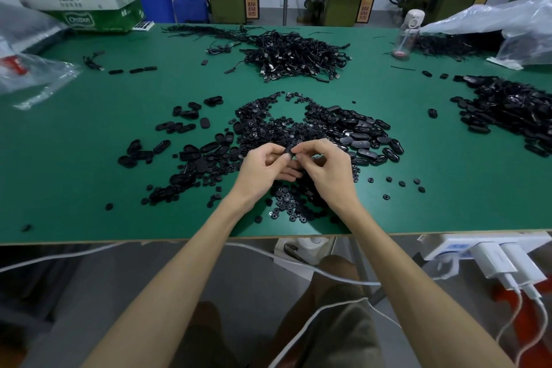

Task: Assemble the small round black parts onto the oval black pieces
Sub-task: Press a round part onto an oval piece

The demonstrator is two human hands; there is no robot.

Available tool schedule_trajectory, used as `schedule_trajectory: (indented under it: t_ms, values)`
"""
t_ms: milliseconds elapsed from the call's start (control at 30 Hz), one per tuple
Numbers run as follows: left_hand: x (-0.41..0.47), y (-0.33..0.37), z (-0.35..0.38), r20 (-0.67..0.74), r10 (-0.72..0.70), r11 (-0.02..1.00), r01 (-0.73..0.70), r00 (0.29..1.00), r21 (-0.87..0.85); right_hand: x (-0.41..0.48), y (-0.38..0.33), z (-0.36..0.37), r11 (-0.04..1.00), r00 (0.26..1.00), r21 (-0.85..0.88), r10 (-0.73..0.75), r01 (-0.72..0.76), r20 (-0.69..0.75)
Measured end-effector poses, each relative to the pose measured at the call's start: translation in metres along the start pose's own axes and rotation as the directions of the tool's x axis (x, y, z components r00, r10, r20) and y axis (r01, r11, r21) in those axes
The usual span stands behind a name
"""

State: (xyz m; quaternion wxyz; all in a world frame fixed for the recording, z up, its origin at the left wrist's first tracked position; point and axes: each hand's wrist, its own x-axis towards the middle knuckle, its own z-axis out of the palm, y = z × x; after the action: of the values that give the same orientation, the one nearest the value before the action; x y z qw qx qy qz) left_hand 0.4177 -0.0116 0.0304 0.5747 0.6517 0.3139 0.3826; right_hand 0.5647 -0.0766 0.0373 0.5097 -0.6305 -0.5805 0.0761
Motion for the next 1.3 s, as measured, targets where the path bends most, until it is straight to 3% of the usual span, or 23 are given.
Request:
schedule_trajectory:
  t_ms: [500,733,1300]
  values:
    - [0.002,-0.005,-0.001,-0.037,0.040,0.999,-0.039,0.999,0.028,0.002,0.007,0.004,0.992,0.997,0.099,0.070,-0.072,0.021]
    - [0.003,-0.005,-0.001,-0.030,0.040,0.999,-0.039,0.999,0.032,0.005,0.016,-0.001,0.911,0.979,0.361,0.176,-0.201,0.101]
    - [0.001,-0.002,-0.002,-0.028,0.034,0.999,-0.034,0.999,0.008,0.005,0.020,0.000,0.855,0.967,0.457,0.185,-0.246,0.175]
